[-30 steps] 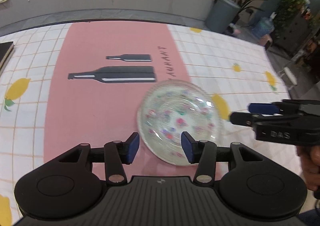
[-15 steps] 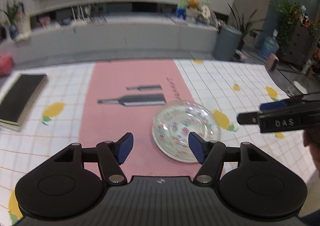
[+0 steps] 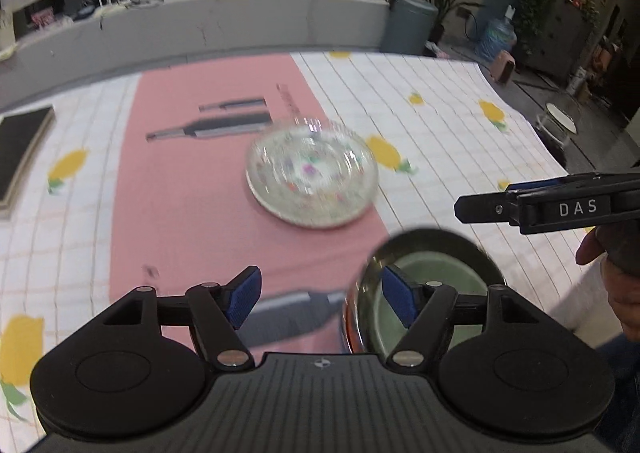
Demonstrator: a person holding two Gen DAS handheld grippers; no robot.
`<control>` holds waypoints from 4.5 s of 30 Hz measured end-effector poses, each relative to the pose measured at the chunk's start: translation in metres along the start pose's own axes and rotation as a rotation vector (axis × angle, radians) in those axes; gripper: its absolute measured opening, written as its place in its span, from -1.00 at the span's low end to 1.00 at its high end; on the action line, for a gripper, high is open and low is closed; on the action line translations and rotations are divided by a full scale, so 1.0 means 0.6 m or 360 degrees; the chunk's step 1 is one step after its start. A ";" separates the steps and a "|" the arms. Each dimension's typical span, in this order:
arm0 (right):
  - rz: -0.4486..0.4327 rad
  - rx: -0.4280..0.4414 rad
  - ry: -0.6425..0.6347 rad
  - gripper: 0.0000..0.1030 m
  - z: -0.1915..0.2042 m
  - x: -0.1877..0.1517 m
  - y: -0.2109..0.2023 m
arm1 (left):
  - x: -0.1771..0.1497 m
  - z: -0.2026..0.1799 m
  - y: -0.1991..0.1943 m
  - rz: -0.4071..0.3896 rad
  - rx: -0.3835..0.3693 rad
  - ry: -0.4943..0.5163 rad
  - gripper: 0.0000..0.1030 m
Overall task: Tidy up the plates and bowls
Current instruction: 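Move both tools to the rim of the steel bowl holding the nested bowls, then close both tools on the steel bowl rim, then lift the nested bowls with both tools and carry them over the plate stack, then lower the nested bowls onto the top glass plate with both tools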
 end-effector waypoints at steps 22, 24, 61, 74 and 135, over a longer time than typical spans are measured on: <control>0.0368 0.0056 0.0059 0.73 0.028 -0.088 0.073 | -0.061 -0.046 0.073 0.0337 -0.0024 0.0016 0.58; 0.0374 0.0067 0.0079 0.75 0.024 -0.087 0.077 | -0.062 -0.045 0.073 0.0319 -0.0016 0.0016 0.60; 0.0399 0.0254 0.0321 0.26 0.019 -0.091 0.092 | -0.080 -0.022 0.084 0.0303 -0.0322 -0.0368 0.18; 0.0388 0.0266 0.0379 0.05 0.011 -0.090 0.083 | -0.082 -0.016 0.079 0.0309 -0.0329 -0.0415 0.15; 0.0161 0.0249 0.0505 0.03 0.023 0.198 0.131 | 0.186 0.070 0.106 0.0029 -0.0157 -0.0484 0.11</control>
Point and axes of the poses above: each gripper's, at about its wrist camera, not at the fingertips, and y roughly the way its jaws point, z to its left, x to its top, the point moved 5 cm from there along y, roughly the way its jaws point, and after that the axes turned 5 degrees about z, right-handed, at the moved point
